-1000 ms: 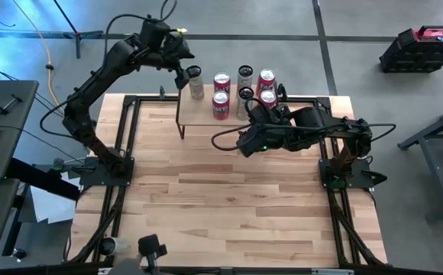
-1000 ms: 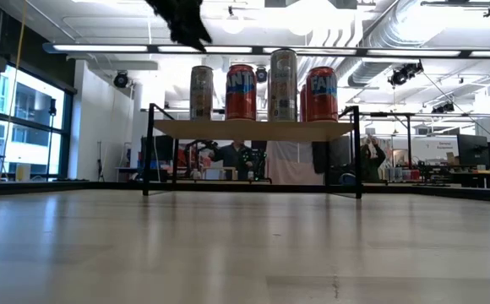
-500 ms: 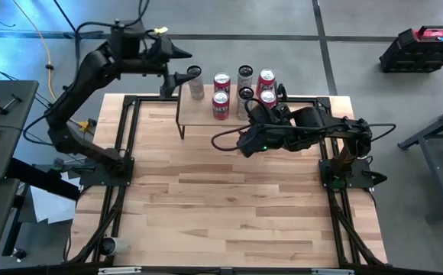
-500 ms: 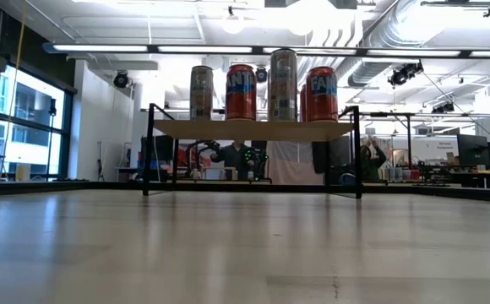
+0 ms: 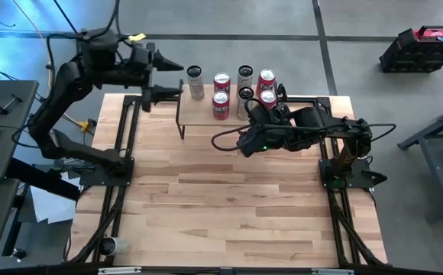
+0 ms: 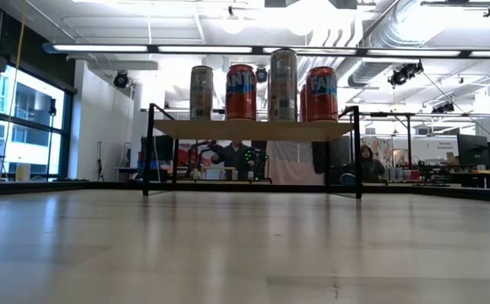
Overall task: Place canned beverage on shelf
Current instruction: Put the white soda can aligned with the other white soda can on the shelf
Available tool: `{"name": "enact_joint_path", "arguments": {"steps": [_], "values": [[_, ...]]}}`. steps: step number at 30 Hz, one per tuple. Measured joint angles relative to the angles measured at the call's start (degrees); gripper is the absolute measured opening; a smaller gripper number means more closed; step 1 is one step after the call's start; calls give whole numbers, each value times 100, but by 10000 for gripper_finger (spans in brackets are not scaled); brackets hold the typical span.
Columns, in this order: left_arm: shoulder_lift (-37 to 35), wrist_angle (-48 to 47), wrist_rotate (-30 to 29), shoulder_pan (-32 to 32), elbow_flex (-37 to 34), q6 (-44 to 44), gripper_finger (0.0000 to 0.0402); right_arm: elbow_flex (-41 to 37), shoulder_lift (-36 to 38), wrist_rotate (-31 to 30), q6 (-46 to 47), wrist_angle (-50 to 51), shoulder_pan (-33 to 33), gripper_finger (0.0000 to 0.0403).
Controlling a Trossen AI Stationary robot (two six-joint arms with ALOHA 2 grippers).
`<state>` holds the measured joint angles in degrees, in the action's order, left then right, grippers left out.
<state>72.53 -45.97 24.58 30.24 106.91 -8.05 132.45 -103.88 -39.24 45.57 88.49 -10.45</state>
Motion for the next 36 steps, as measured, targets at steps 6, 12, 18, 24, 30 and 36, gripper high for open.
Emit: {"name": "enact_joint_path", "arguments": {"steps": [6,12,18,24,30,36], "values": [[-265,32,712,-350,0,312,333,1,0,25,106,-2,-23,369],[-591,-19,1233,-819,0,343,333,-1,0,37,240,0,-34,369],[-767,-831,1410,-1245,4,215,333,-1,0,37,241,0,-49,369],[-848,-1447,1405,-1647,2,183,333,0,0,37,241,-1,-49,369],[-972,-1928,1364,-2029,2,308,333,-1,0,37,253,-2,-49,369],[-998,-2667,1000,-2369,2,838,333,-1,0,37,213,-2,-49,369]]}}
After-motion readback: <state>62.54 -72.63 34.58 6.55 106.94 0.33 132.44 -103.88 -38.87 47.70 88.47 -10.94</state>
